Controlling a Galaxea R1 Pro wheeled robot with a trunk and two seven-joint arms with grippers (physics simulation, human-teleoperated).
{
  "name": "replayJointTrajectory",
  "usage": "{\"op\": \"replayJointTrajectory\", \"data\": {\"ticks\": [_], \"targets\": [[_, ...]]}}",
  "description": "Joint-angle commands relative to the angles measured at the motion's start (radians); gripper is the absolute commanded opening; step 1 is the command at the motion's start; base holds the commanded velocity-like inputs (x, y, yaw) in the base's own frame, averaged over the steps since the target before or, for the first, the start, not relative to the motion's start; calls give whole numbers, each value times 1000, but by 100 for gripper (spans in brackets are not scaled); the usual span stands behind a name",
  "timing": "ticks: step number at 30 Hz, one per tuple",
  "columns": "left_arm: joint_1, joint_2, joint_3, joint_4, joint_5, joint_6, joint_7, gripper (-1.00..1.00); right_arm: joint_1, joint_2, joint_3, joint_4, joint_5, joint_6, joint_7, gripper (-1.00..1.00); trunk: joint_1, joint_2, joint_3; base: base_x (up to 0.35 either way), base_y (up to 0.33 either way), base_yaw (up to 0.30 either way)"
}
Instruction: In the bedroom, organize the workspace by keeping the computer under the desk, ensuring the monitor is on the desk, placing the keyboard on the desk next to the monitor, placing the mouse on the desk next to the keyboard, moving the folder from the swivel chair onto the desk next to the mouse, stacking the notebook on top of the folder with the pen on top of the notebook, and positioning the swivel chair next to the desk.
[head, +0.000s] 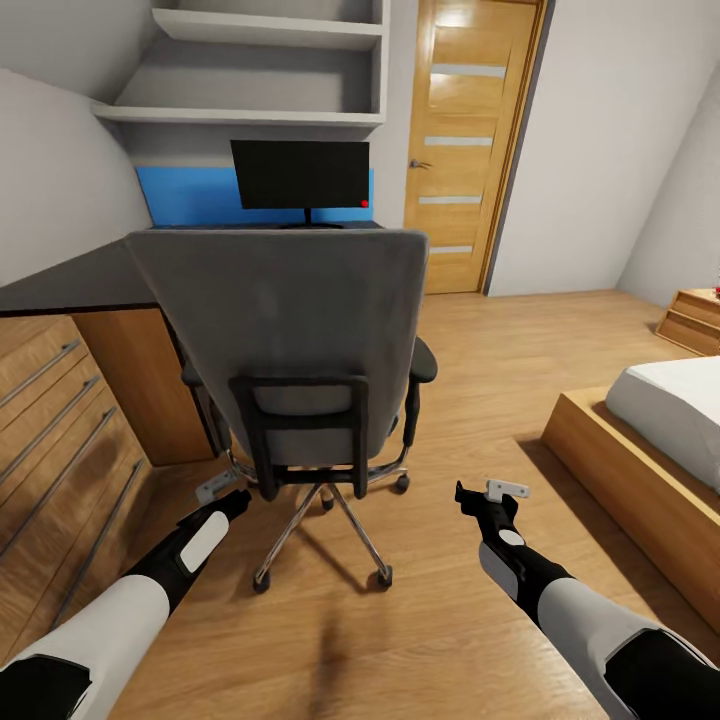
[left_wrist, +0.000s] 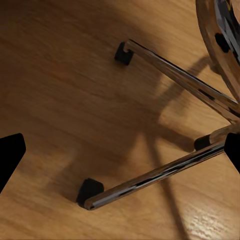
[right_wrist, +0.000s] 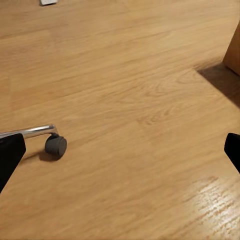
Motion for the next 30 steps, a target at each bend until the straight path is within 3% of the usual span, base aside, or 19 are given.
{"op": "replayJointTrajectory", "data": {"ticks": [1, 30], "targets": [[0, 1, -8, -2, 6, 3, 9, 100, -1, -1, 9, -1, -7, -2, -5, 100, 0, 0, -1, 0, 0, -46], [0, 1, -8, -3, 6, 4, 9, 100, -1, -1, 10, -1, -7, -2, -5, 100, 0, 0, 15, 0, 0, -86]]}}
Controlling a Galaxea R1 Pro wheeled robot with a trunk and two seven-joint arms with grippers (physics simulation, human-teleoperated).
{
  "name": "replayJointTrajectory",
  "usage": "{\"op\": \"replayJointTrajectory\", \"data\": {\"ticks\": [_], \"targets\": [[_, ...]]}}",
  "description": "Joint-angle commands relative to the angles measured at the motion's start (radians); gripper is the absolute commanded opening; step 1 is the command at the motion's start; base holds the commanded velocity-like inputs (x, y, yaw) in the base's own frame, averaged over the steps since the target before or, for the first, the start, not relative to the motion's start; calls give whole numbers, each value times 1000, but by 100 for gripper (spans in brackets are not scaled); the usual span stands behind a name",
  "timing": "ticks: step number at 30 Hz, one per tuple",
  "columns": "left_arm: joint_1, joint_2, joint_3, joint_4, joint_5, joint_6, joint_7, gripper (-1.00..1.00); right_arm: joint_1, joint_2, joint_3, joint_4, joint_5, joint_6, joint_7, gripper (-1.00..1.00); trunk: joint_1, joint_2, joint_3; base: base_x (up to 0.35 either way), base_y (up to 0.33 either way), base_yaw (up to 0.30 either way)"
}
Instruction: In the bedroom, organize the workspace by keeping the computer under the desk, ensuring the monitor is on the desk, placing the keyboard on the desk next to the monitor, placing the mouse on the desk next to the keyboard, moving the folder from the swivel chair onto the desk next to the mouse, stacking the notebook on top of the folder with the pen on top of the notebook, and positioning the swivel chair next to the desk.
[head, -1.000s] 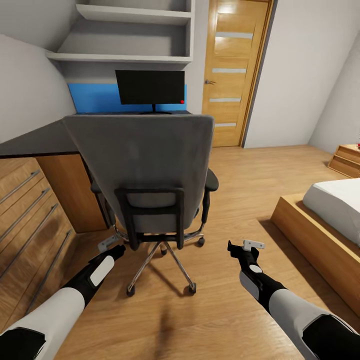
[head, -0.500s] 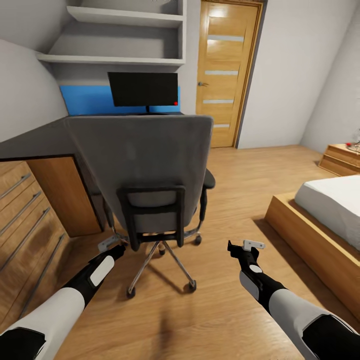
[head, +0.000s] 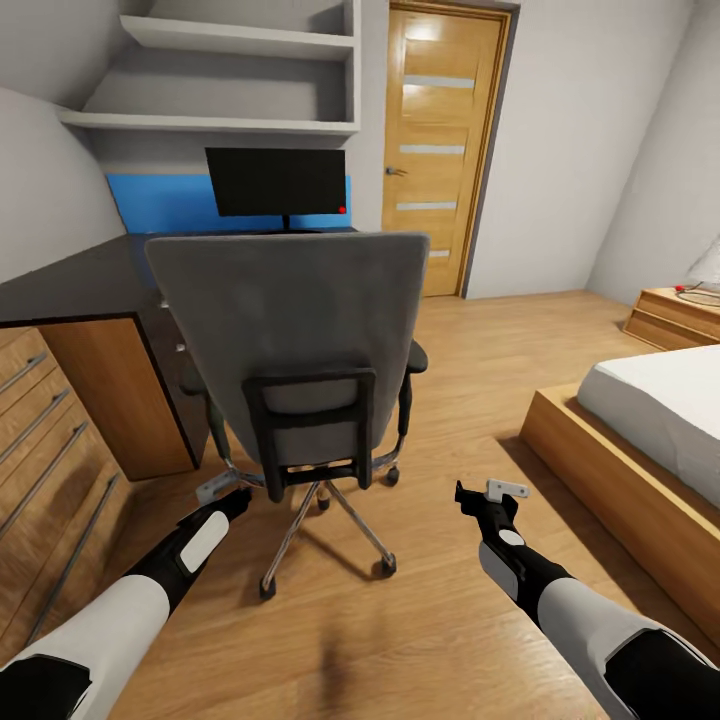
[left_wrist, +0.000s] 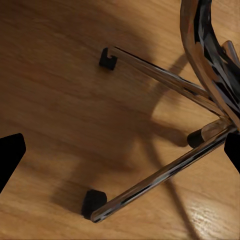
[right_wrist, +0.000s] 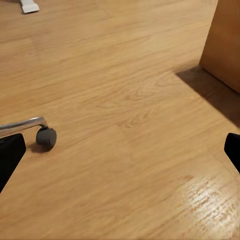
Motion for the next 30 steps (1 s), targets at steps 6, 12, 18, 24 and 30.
{"op": "replayJointTrajectory", "data": {"ticks": [6, 12, 18, 24, 30], "targets": [[0, 1, -8, -2, 6, 3, 9, 100, -1, -1, 9, -1, -7, -2, -5, 100, 0, 0, -1, -64, 0, -5], [0, 1, -8, -2, 6, 3, 9, 100, -1, -1, 9, -1, -7, -2, -4, 100, 0, 0, -1, -277, -6, -1], [0, 1, -8, -2, 6, 4, 9, 100, -1, 1, 9, -1, -7, -2, -4, 100, 0, 0, -1, -321, -100, 0], [0, -6, -37, 22, 4, 5, 12, 100, -1, 25, 9, -1, -4, -4, -6, 100, 0, 0, -1, -189, -124, 68], [0, -8, -125, 38, 5, 3, 13, 100, -1, 56, 9, 12, -1, -4, -11, 100, 0, 0, -3, -24, -17, 226]]}}
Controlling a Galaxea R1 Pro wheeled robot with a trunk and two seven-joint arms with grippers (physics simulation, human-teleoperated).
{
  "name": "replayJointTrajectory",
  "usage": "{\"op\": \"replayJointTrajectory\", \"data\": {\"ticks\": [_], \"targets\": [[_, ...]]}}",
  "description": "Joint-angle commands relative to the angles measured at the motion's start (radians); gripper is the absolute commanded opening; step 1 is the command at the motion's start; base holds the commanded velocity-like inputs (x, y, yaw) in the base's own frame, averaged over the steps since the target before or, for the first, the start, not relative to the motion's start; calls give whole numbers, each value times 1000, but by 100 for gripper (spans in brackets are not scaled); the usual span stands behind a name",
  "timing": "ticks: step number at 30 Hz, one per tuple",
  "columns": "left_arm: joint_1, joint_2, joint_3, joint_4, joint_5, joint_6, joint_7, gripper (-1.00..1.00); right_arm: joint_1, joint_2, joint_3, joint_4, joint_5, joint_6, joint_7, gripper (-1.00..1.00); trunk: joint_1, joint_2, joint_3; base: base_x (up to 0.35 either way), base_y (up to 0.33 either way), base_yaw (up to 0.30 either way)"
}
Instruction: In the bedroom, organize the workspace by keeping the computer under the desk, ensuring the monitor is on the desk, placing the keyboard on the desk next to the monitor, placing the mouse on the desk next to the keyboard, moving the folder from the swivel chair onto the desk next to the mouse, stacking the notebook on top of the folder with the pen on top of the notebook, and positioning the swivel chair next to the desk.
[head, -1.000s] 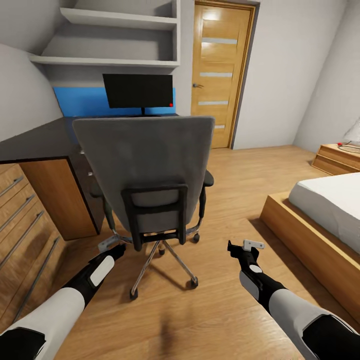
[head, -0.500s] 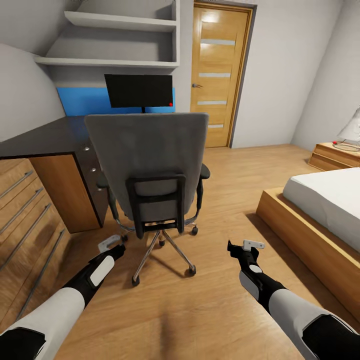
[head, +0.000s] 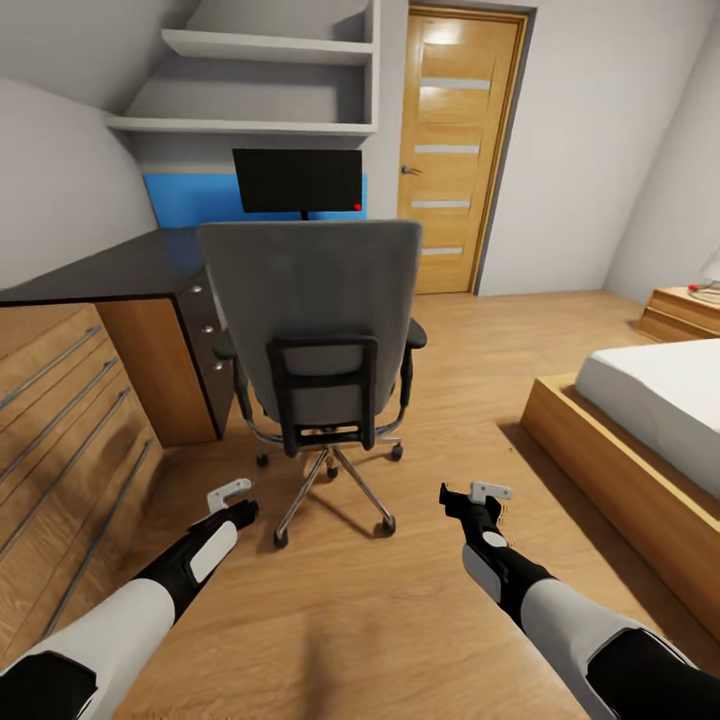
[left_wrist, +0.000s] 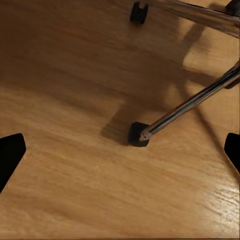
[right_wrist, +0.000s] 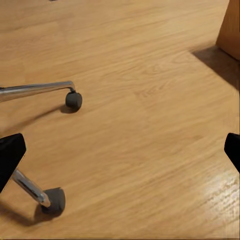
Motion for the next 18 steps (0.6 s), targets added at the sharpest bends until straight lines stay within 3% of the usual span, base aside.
{"op": "replayJointTrajectory", "data": {"ticks": [1, 9, 18], "targets": [[-1, 1, -14, 0, 5, 3, 8, 100, -1, 2, 9, 3, -7, -3, -6, 100, 0, 0, -1, -9, -6, 246], [-1, 0, -37, 12, 5, 2, 8, 100, -1, 14, 10, 22, -6, -43, -6, 100, 0, 0, -6, -2, -2, 228], [-1, -6, -40, 13, 5, 2, 7, 100, -1, 33, 10, 33, -6, -52, -6, 100, 0, 0, -7, -21, 0, 40]]}}
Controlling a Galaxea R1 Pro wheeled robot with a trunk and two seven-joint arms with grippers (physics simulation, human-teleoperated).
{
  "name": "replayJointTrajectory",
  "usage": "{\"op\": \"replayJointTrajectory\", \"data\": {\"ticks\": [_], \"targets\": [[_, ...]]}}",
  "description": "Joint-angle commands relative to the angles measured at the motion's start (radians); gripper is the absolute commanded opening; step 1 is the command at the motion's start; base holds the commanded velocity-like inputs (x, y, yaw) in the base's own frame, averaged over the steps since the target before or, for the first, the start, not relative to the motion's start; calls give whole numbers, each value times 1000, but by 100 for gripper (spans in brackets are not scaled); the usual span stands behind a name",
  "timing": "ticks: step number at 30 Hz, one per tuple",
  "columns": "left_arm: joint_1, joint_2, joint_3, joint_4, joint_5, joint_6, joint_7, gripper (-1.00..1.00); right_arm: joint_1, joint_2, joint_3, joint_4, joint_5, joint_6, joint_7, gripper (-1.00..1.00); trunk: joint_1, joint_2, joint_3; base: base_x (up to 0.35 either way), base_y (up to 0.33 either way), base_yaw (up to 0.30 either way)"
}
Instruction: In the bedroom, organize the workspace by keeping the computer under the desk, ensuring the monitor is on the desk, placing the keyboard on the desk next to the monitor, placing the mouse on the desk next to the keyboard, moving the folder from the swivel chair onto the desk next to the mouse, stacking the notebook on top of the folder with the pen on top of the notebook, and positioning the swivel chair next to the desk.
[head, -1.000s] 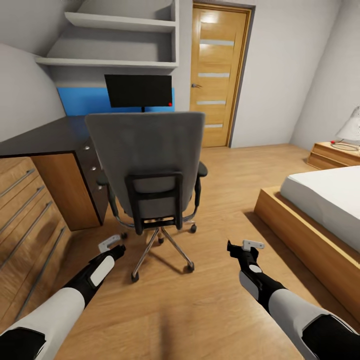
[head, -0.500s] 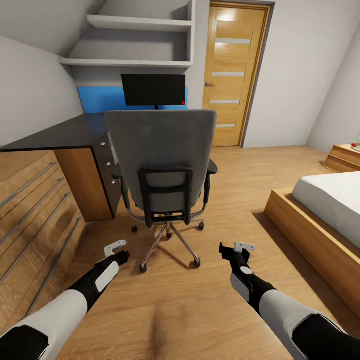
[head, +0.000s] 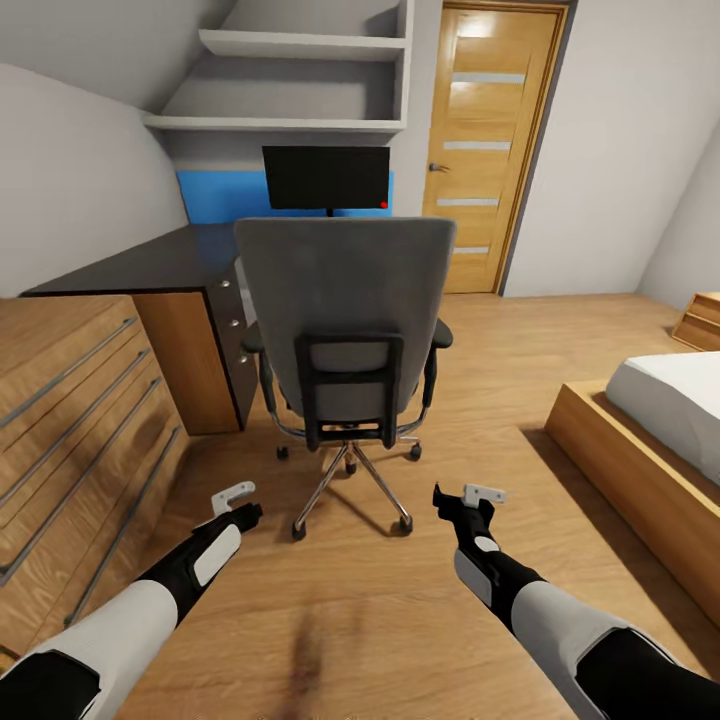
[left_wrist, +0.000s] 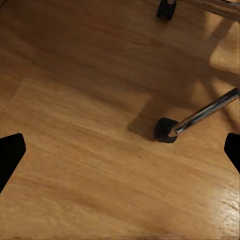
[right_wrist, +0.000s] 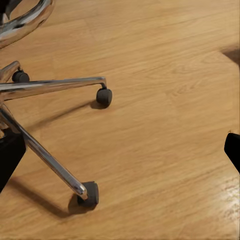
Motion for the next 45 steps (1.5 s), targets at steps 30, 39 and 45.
{"op": "replayJointTrajectory", "data": {"ticks": [30, 39, 45], "targets": [[-3, -178, -201, 6, -36, -35, 20, 100, -50, 125, 7, -212, 119, 423, -158, 100, 0, 0, -1, -88, -75, 0], [-3, -144, -194, -23, -42, -45, 15, 100, -52, 125, 8, -242, 120, 266, -164, 100, 0, 0, -1, 0, 0, 0], [-3, -137, -195, -29, -42, -54, 13, 100, -49, 127, 10, -231, 121, 168, -168, 100, 0, 0, -1, 0, 0, 19]]}}
